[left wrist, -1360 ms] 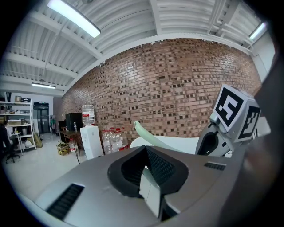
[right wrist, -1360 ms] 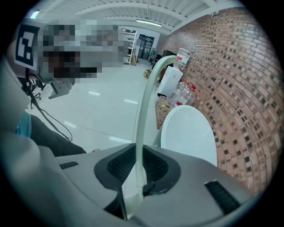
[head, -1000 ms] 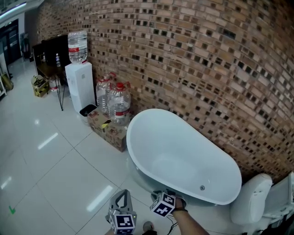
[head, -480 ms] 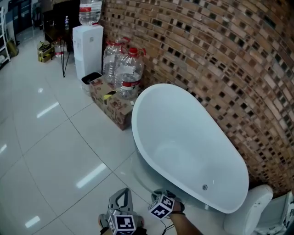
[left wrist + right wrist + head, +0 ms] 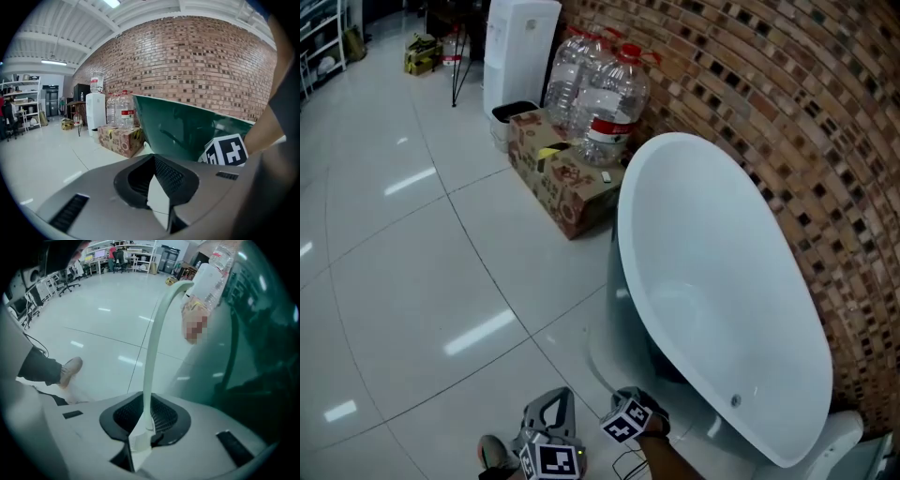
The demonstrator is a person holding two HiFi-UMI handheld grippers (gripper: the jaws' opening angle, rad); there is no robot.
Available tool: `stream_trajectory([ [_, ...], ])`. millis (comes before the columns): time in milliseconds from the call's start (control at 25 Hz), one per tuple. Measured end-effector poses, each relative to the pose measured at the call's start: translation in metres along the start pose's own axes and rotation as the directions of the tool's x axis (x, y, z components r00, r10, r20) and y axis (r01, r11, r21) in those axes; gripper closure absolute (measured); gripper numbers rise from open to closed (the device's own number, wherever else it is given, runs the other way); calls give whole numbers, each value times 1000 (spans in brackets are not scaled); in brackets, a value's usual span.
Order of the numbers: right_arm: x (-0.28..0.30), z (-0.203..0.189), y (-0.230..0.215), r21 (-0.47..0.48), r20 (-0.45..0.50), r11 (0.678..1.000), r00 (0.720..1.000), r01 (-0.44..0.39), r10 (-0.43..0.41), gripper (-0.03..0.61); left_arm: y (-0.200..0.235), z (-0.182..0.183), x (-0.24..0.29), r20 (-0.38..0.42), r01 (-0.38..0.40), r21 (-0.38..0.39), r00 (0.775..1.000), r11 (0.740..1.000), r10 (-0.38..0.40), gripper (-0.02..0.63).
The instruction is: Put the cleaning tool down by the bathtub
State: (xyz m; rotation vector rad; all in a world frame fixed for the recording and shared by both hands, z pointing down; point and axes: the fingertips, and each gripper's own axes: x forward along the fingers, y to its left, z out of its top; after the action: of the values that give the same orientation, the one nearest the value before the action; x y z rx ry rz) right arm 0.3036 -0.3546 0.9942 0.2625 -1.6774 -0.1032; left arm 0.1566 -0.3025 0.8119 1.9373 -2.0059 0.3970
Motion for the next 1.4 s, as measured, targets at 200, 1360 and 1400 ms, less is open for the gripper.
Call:
stream_trajectory([
  [200,76,1,8,39,-3,999,1000,-10,10,512,8,-59,55,19,24,28,1000,999,-24,609],
  [1360,325,-46,6,108,-153,989,985,97,-80,509,13,-164,169,-8,97,150,995,984,-97,609],
  [1400,326,-45,6,118,-147,988,986,97,-79,511,15,-163,169,-7,94,145,996,985,-94,609],
])
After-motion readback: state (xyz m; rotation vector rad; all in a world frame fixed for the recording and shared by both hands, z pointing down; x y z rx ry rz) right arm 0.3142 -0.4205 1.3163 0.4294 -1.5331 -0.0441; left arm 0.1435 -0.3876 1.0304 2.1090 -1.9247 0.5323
